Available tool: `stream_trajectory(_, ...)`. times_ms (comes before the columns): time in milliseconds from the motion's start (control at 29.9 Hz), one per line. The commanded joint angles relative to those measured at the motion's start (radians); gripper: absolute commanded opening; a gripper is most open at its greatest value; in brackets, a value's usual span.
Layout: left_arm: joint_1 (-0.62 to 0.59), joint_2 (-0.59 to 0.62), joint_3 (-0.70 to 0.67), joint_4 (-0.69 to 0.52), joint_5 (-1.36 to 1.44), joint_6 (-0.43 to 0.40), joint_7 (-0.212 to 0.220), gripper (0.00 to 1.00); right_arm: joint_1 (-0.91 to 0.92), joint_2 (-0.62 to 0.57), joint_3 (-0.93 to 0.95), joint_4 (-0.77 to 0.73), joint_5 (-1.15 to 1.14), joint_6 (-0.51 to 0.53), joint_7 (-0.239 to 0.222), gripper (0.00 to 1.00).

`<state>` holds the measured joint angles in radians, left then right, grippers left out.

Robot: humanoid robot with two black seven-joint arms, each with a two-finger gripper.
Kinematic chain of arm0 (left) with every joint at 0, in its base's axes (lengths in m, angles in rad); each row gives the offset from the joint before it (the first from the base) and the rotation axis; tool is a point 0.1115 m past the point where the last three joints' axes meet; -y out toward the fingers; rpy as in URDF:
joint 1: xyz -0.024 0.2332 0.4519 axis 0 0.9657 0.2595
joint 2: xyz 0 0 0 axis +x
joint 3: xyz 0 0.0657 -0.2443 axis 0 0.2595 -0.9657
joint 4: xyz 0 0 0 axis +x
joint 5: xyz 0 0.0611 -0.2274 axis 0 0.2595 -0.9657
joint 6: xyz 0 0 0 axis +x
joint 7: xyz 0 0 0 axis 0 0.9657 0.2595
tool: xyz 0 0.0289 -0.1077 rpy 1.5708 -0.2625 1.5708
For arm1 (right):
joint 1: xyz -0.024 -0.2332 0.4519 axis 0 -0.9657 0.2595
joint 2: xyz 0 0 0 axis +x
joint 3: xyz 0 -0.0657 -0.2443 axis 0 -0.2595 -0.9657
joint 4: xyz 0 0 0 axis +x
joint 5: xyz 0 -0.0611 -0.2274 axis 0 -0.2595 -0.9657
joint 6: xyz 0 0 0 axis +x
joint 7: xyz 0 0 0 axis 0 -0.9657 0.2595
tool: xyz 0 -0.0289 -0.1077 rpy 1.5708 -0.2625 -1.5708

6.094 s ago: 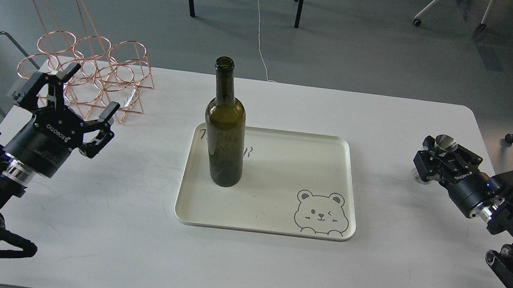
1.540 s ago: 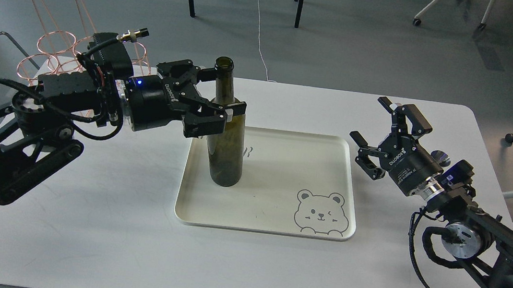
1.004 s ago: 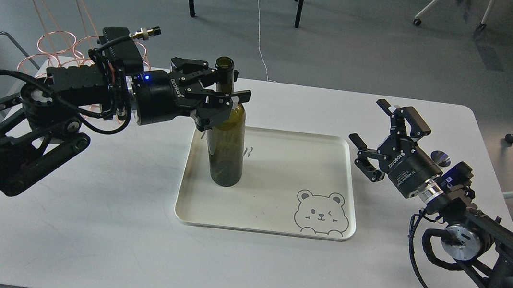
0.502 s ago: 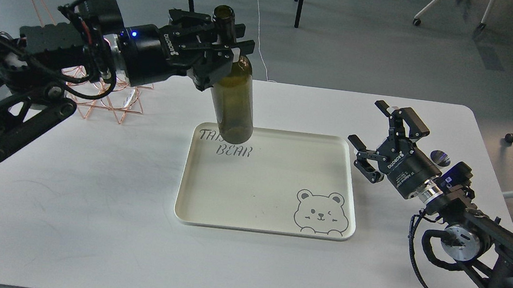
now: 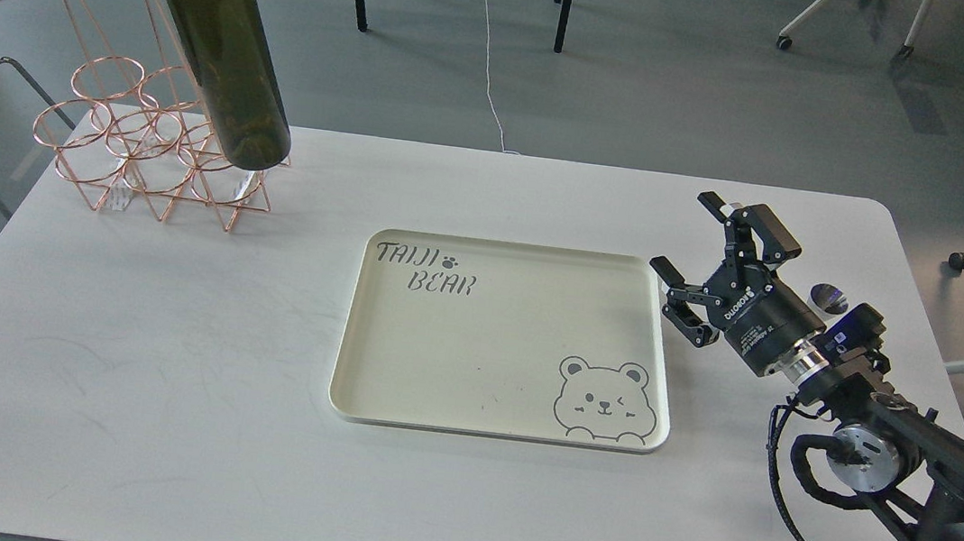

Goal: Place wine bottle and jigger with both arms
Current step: 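Lift the wine bottle off the tray toward the copper rack, then lower the bottle upright into a slot of the copper rack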

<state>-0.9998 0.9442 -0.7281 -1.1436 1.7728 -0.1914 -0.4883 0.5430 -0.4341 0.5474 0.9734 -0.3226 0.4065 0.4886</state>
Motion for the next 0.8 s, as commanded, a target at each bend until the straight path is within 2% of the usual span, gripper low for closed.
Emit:
stream_trajectory(0,-0.010,-0.007,0.001,0.079,0.007,0.021,0.000,0.13,-0.002,0.003,-0.003,-0.001,-0.001,0.000,0.000,0.99)
stream_trajectory(167,-0.010,-0.044,0.021,0.136,0.016,0.041,0.000,0.13,-0.006,-0.005,-0.001,0.001,-0.007,0.000,0.000,0.99)
stream_trajectory(268,-0.023,-0.045,0.064,0.147,0.014,0.046,0.000,0.13,-0.012,-0.006,0.000,0.001,-0.007,0.000,0.000,0.99)
stream_trajectory(770,-0.029,-0.099,0.104,0.220,0.013,0.064,0.000,0.13,-0.014,-0.006,0.002,0.001,-0.009,0.000,0.000,0.99)
